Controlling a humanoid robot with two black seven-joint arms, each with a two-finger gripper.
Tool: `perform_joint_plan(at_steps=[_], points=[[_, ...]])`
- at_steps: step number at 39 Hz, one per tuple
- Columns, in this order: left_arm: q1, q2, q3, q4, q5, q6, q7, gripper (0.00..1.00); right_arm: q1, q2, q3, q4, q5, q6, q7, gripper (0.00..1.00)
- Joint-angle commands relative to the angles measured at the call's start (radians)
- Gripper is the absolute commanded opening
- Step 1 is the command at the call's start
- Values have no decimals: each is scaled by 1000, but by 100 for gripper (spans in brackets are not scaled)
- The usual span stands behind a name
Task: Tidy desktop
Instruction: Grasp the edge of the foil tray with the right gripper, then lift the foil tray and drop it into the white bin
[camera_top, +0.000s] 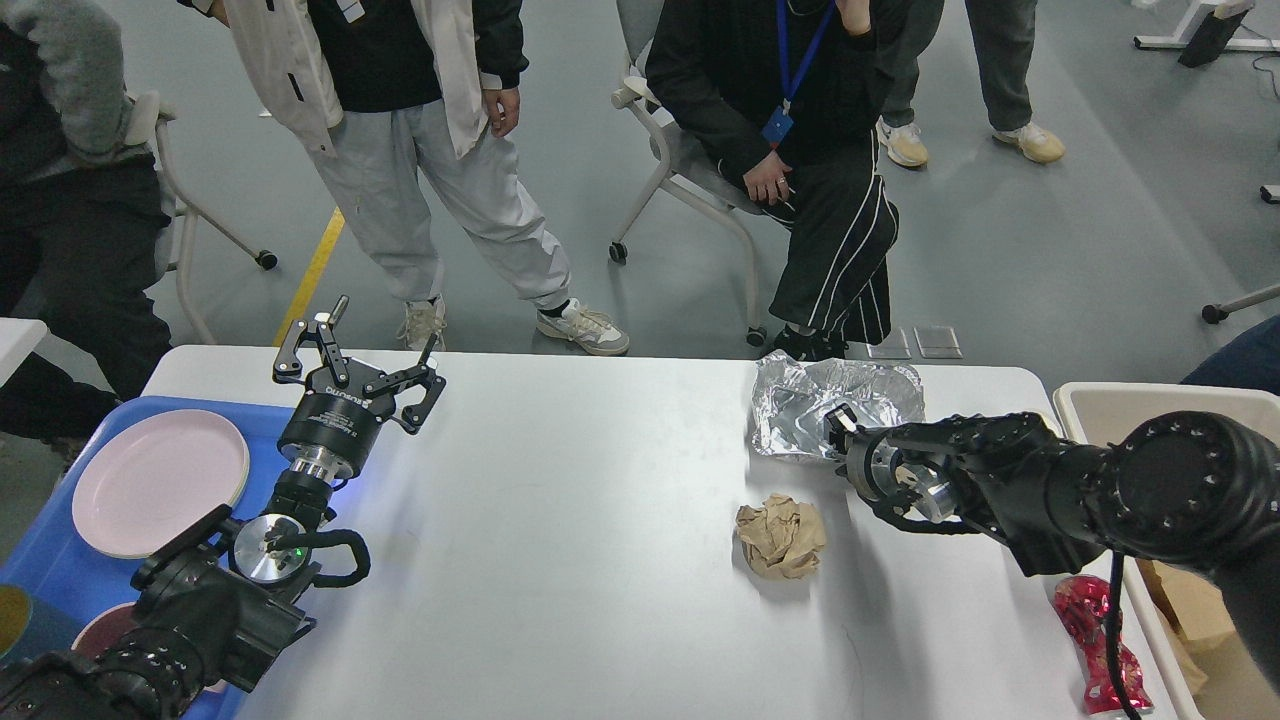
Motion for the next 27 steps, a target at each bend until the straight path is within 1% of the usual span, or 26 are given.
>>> perform_joint_plan(at_steps=[1,14,16,17,18,21,22,23,24,27], points=[[0,0,-1,0,-1,-2,0,99,7,-1,0,2,-2,1,-2,0],[0,0,0,0,-1,-2,0,99,35,-4,-2,26,-9,12,-2,0],[0,0,0,0,0,-2,0,99,79,-13,-3,61,-25,17,-5,0],[0,0,0,0,-1,-2,0,99,140,-34,-3,100,-42,29,-13,0],[0,0,0,0,-1,-2,0,99,223,-71,-2,149,-65,59,-21,0],[0,0,0,0,0,-3,0,99,351,-125,-2,218,-128,142,-24,0],[0,0,0,0,0,-3,0,99,435,-161,2,259,-180,206,-22,0],[0,0,0,0,0,-3,0,99,479,-179,2,278,-203,242,-21,0],[0,0,0,0,-1,-3,0,99,556,-211,2,322,-244,315,-16,0],[0,0,0,0,0,-3,0,99,655,-243,-3,393,-324,447,-12,0]])
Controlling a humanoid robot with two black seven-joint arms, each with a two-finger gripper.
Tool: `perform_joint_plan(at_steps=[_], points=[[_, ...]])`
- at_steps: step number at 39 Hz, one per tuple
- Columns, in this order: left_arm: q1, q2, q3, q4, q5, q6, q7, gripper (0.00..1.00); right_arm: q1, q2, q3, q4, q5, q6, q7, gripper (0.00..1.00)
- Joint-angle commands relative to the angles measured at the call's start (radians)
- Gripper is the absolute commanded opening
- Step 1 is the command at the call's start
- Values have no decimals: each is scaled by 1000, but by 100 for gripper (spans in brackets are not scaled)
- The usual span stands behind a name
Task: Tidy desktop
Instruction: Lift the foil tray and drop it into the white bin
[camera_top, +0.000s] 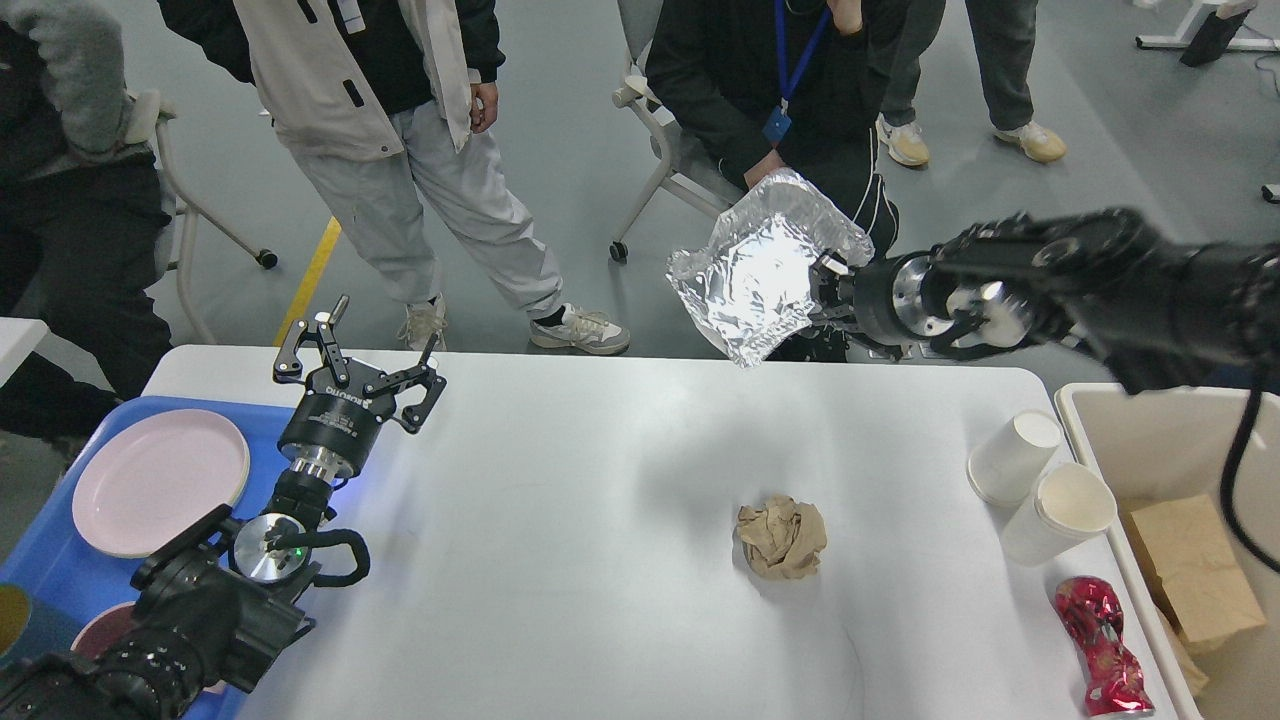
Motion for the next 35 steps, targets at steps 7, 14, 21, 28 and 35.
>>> perform_joint_plan(at_steps=[7,14,21,28,35], points=[[1,2,0,0,1,1,0,99,422,-102,-9,361,-403,467,13,0],[0,0,0,0,1,1,0,99,496,-93,-49,484,-523,473,10,0],[0,0,0,0,-1,1,0,99,439,-126,-167,414,-608,417,12,0],[0,2,0,0,1,1,0,99,194,-248,-190,113,-643,404,12,0],[0,2,0,0,-1,2,0,99,-125,-297,-170,-307,-620,357,12,0]])
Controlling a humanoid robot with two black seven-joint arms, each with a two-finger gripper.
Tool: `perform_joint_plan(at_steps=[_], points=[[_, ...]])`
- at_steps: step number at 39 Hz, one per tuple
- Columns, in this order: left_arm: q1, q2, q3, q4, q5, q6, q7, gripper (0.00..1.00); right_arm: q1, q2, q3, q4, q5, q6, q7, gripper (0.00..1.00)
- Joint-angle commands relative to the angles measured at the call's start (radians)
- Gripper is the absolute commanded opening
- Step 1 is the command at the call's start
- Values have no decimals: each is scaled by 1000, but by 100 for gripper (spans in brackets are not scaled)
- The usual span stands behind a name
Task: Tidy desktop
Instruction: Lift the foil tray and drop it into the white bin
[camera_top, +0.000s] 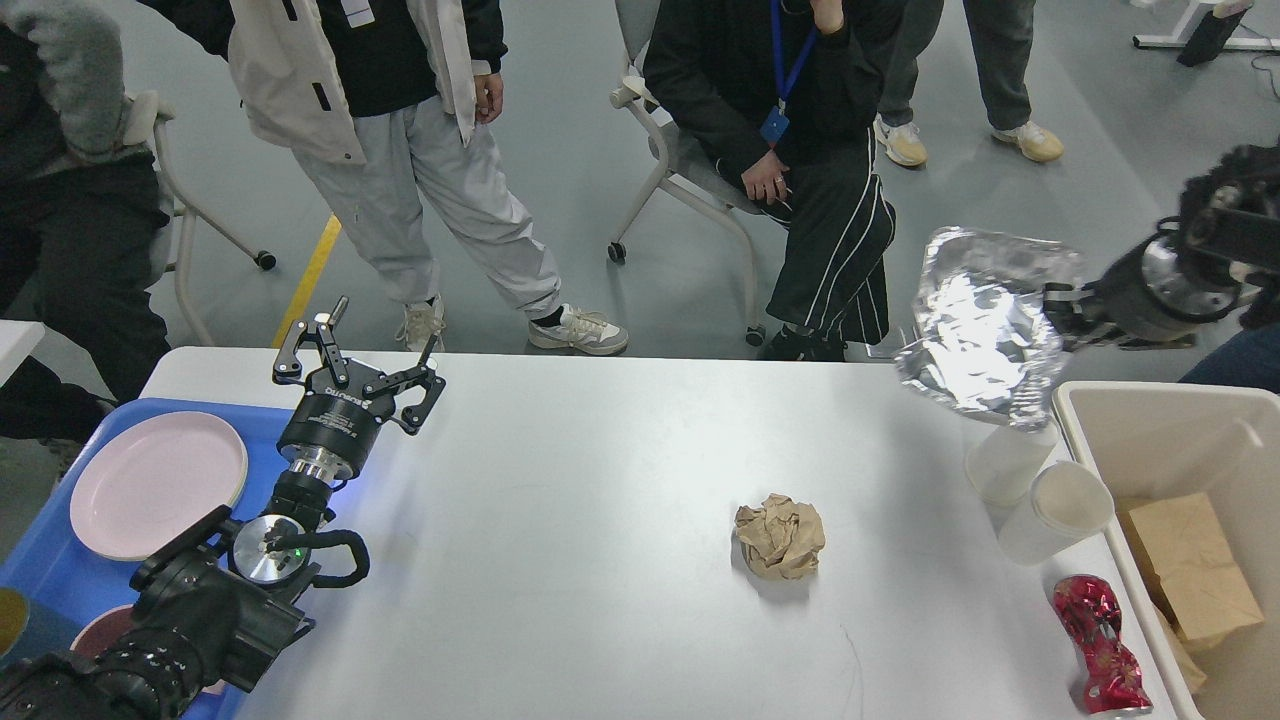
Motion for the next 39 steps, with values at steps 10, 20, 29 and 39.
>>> perform_joint_plan(at_steps=[10,20,29,39], points=[[1,0,0,0,1,1,0,99,-656,-26,48,-717,215,-122,-8,0],[0,1,-2,0,-1,1,0,99,-915,-14,56,-837,436,-333,-14,0],[0,1,-2,0,-1,3,0,99,-1005,-2,63,-838,437,-346,-14,100],[0,0,0,0,-1,3,-2,99,-1002,0,118,-838,437,-338,-13,100]])
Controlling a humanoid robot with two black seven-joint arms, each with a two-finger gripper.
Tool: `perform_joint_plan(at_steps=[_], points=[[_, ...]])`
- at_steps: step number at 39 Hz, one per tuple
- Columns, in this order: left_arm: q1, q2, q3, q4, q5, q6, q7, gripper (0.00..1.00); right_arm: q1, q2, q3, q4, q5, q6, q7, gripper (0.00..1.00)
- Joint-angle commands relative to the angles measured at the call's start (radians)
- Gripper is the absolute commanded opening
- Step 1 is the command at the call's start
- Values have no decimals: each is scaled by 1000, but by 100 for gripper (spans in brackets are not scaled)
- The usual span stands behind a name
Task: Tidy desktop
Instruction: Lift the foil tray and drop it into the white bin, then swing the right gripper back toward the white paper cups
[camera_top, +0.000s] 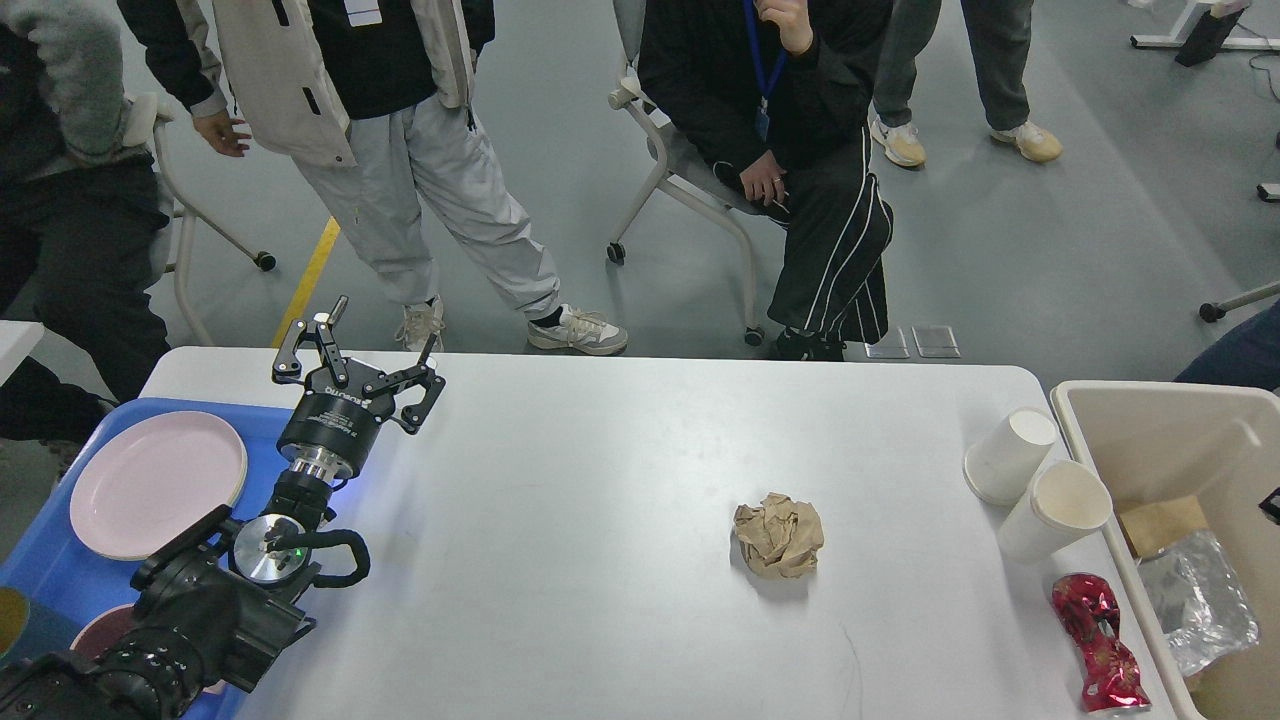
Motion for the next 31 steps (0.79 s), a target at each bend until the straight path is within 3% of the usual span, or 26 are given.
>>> perform_joint_plan(at_steps=[1,13,17,25,28,31], points=[[1,1,0,0,0,0,-1,99,14,0,9,0,0,7,1,100],[1,0,0,0,0,0,-1,99,192,31,12,8,-2,47,14,100],[0,0,0,0,0,0,-1,99,342,32,10,17,-3,159,34,100],[0,0,0,0,0,0,-1,99,600,43,12,92,-2,530,126,100],[0,0,1,0,0,0,-1,99,687,57,12,190,-2,599,132,100],[0,0,0,0,0,0,-1,99,808,45,10,384,-17,607,132,100]])
